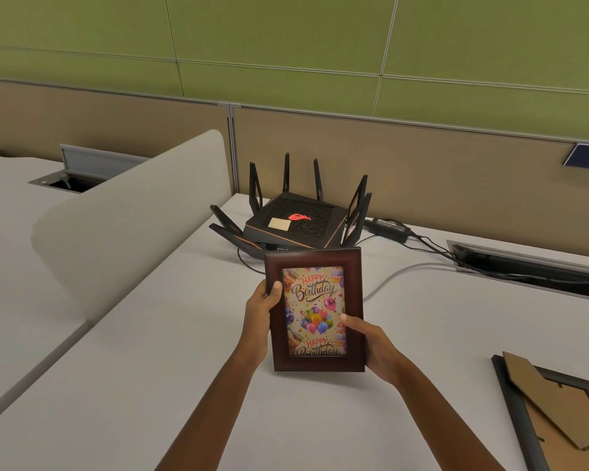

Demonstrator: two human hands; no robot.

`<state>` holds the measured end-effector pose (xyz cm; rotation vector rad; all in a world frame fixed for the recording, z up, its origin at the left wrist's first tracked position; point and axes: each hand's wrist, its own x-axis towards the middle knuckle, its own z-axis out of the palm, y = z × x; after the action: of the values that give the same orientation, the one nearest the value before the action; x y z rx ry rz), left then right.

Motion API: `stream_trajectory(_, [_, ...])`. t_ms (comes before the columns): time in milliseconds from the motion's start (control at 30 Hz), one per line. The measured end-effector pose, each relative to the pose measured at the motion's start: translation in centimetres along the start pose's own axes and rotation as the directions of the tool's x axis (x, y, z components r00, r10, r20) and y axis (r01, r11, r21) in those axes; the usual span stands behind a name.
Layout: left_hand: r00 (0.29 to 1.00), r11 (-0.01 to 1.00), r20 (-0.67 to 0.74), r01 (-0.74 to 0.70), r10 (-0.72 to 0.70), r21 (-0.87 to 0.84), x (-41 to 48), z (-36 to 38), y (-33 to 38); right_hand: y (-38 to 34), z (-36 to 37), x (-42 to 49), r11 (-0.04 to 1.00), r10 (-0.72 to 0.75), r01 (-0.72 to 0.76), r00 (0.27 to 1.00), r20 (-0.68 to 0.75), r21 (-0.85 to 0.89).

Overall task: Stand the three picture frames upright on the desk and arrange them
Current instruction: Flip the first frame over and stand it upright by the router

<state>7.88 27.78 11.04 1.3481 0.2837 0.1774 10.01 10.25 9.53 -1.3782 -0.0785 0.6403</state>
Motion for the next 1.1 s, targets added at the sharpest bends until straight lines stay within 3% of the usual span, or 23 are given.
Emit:
stream_trajectory(733, [0.998, 0.996, 0.03, -0.055, 0.053, 0.074, -1.8, 2.1, -1.6, 1.8, -2.1, -1.6, 0.991, 0.028, -0.018, 0.997, -0.071, 0.134])
stream_trajectory(1100, [0.997, 0.986, 0.038, -0.07, 0.065, 0.152, -3.4, 3.1, -2.3, 2.3, -2.9, -3.2, 0.996, 0.033, -0.027, 0.997, -0.071, 0.091])
